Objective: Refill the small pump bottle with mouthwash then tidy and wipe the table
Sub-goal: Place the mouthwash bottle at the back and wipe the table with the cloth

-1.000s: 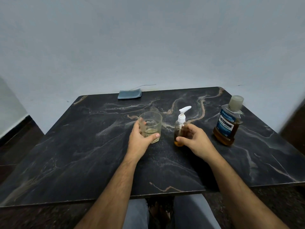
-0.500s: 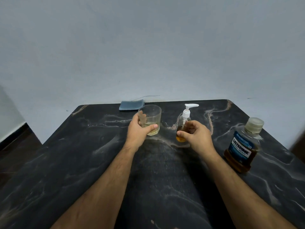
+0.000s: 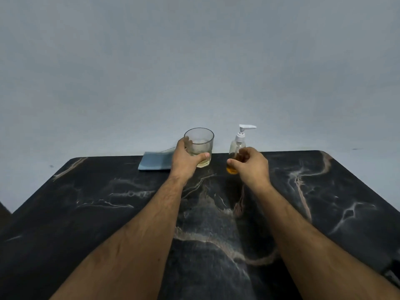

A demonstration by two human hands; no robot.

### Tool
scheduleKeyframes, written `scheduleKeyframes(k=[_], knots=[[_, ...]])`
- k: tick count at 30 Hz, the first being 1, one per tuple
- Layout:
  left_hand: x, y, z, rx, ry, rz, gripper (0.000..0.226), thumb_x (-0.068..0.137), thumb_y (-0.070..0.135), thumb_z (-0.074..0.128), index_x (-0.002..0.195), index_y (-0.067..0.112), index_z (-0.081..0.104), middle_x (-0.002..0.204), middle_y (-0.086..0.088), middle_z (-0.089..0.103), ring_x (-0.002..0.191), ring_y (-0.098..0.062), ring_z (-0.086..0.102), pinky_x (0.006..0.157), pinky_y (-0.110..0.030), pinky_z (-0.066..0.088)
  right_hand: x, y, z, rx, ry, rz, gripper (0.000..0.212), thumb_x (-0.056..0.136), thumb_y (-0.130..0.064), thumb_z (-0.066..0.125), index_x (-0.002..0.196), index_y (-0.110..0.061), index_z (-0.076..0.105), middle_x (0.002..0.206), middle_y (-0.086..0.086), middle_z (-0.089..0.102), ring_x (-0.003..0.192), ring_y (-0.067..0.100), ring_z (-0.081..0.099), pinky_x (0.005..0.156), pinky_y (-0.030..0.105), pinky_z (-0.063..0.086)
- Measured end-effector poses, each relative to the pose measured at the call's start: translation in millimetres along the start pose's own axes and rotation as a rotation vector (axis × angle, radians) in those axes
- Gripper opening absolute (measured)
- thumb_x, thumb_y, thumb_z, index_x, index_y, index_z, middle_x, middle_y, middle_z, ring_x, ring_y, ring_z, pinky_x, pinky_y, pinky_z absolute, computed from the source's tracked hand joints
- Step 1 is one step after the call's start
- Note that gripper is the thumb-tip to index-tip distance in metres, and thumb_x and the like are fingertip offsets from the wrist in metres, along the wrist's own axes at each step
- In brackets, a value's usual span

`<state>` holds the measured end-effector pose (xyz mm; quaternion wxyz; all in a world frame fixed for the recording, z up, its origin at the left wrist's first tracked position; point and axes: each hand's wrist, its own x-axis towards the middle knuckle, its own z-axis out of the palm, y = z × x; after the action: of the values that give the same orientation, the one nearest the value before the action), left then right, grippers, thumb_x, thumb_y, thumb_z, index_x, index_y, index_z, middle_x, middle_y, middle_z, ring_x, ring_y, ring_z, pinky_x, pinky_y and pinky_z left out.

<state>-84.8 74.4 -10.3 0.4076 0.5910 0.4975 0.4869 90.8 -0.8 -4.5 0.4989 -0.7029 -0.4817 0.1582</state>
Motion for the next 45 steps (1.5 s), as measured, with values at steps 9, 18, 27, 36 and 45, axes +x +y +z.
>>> scheduleKeyframes(k=[9,18,27,36,45], knots=[[44,-29,23,0.085,-0.005,0.021,0.091,0.067,0.024,0.09,0.144,0.015,0.041,0.14,-0.001,0.055,0.126,-0.02,0.054,0.109,-0.041,0.044,62,13,35,-0.054,0.019,0.007,0.053,0.078,-0.031,0.082,0.123,-0.011,0.063,0.116,0.004,0.069,0.093,0.011,0.057,0.081,0.021,0.043],[48,-35,19,0.082,-0.021,0.007,0.09,0.07,0.022,0.089,0.145,0.015,0.04,0.14,0.0,0.054,0.126,-0.018,0.054,0.109,-0.04,0.044,71,19,44,-0.115,0.044,-0.004,0.053,0.078,-0.033,0.081,0.122,-0.01,0.063,0.115,0.008,0.069,0.102,0.019,0.063,0.083,0.023,0.045],[38,-29,20,0.104,-0.004,0.001,0.094,0.067,0.024,0.091,0.145,0.015,0.039,0.139,-0.002,0.056,0.126,-0.021,0.055,0.108,-0.042,0.045,71,16,45,-0.19,0.058,0.007,0.051,0.076,-0.035,0.082,0.117,-0.01,0.063,0.111,0.008,0.07,0.099,0.022,0.064,0.079,0.024,0.044],[6,-15,18,0.234,0.108,0.074,0.087,0.076,0.024,0.084,0.148,0.013,0.036,0.144,-0.008,0.051,0.13,-0.021,0.048,0.099,-0.029,0.038,45,12,34,-0.183,0.008,0.096,0.078,0.072,-0.031,0.087,0.131,-0.009,0.041,0.115,0.011,0.062,0.109,0.028,0.06,0.076,0.03,0.045],[-104,24,2,0.083,0.044,0.057,0.066,0.09,0.011,0.069,0.149,0.017,0.04,0.147,-0.001,0.051,0.129,-0.013,0.053,0.107,-0.032,0.046,-66,-5,-26,-0.157,-0.061,0.154,0.081,0.081,-0.029,0.079,0.148,-0.014,0.036,0.14,0.009,0.054,0.127,0.024,0.053,0.104,0.039,0.047]])
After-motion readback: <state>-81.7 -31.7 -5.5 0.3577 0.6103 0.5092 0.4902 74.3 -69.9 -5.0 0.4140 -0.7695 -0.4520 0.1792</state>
